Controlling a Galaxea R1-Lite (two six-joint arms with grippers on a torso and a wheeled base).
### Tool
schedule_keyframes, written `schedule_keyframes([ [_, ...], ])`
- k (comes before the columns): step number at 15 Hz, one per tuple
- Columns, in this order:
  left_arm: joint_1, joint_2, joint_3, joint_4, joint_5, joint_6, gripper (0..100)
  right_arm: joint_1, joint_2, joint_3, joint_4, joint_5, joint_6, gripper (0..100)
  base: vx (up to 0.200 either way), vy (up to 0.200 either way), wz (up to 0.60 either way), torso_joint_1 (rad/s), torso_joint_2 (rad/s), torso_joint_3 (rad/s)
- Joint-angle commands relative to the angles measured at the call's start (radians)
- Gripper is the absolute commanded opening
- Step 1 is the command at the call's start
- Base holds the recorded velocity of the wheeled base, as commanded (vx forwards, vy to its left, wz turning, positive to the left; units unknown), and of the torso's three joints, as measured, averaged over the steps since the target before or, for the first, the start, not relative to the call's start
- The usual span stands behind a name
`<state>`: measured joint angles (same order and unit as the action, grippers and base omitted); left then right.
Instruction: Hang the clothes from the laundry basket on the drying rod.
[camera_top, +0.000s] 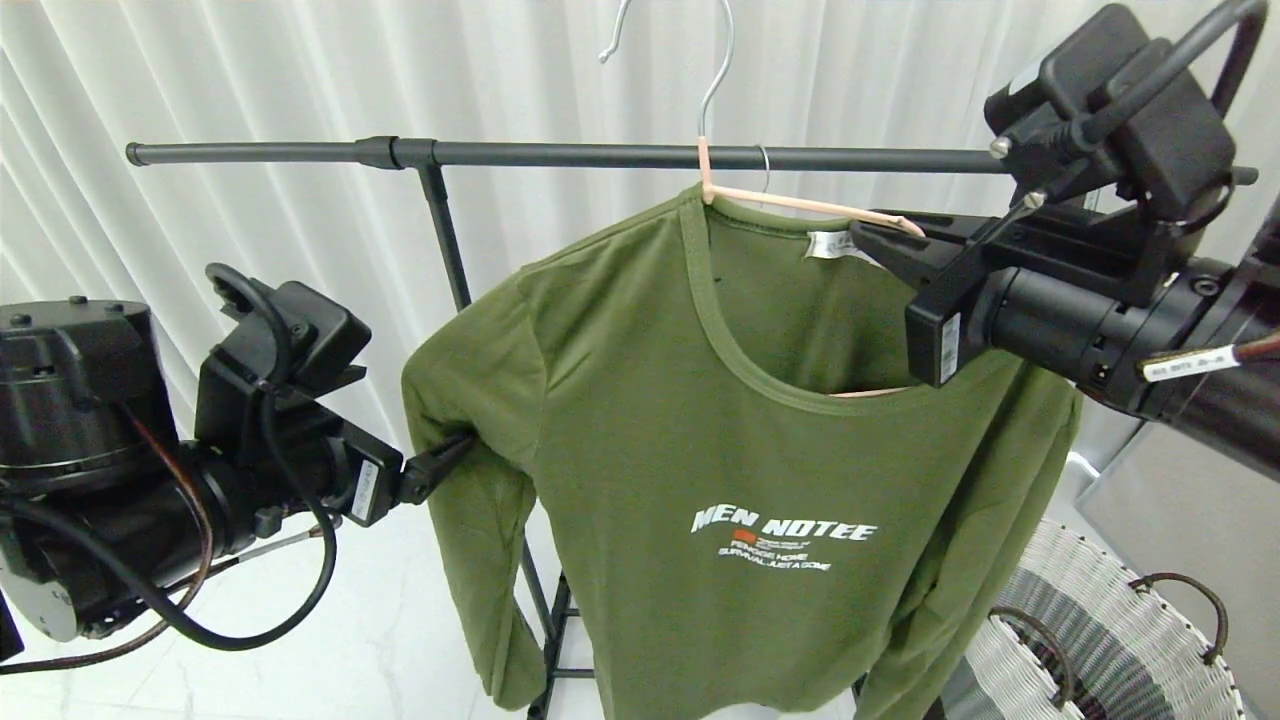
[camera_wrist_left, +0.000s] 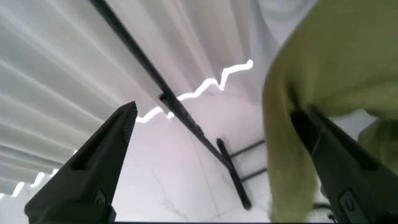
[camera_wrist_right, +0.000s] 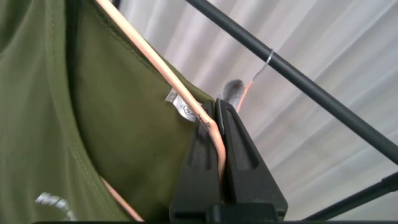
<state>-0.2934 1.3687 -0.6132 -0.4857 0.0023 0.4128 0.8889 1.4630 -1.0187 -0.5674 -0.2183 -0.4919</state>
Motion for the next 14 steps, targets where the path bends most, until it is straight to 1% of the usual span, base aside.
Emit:
schedule_keyframes([
  [1,0.002,-0.016,0.030,-0.001,-0.019,0.000,100,0.008,-0.013,0.003,0.000,-0.001,0.000,0,0.000,0.000,0.00,0.000,0.00,0.000],
  [2,0.002,-0.020,0.035,-0.001,-0.025,0.001,0,0.010,-0.013,0.003,0.000,-0.001,0.000,0,0.000,0.000,0.00,0.000,0.00,0.000],
  [5,0.014,-0.025,0.041,-0.001,-0.019,0.000,0,0.012,-0.015,0.003,0.000,-0.006,0.001,0,0.000,0.000,0.00,0.000,0.00,0.000],
  [9,0.103,-0.065,0.104,-0.001,-0.019,0.003,0,-0.047,-0.036,0.014,0.000,-0.007,0.003,0,0.000,0.000,0.00,0.000,0.00,0.000],
  [11,0.108,-0.079,0.112,-0.001,-0.019,0.006,0,-0.058,-0.043,0.020,0.000,-0.007,0.003,0,0.000,0.000,0.00,0.000,0.00,0.000],
  [13,0.094,-0.080,0.104,-0.001,-0.019,0.009,0,-0.058,-0.044,0.020,0.000,-0.007,0.003,0,0.000,0.000,0.00,0.000,0.00,0.000],
  [14,0.085,-0.082,0.099,-0.001,-0.019,0.011,100,-0.058,-0.044,0.022,0.001,-0.009,0.003,0,0.000,0.000,0.00,0.000,0.00,0.000],
])
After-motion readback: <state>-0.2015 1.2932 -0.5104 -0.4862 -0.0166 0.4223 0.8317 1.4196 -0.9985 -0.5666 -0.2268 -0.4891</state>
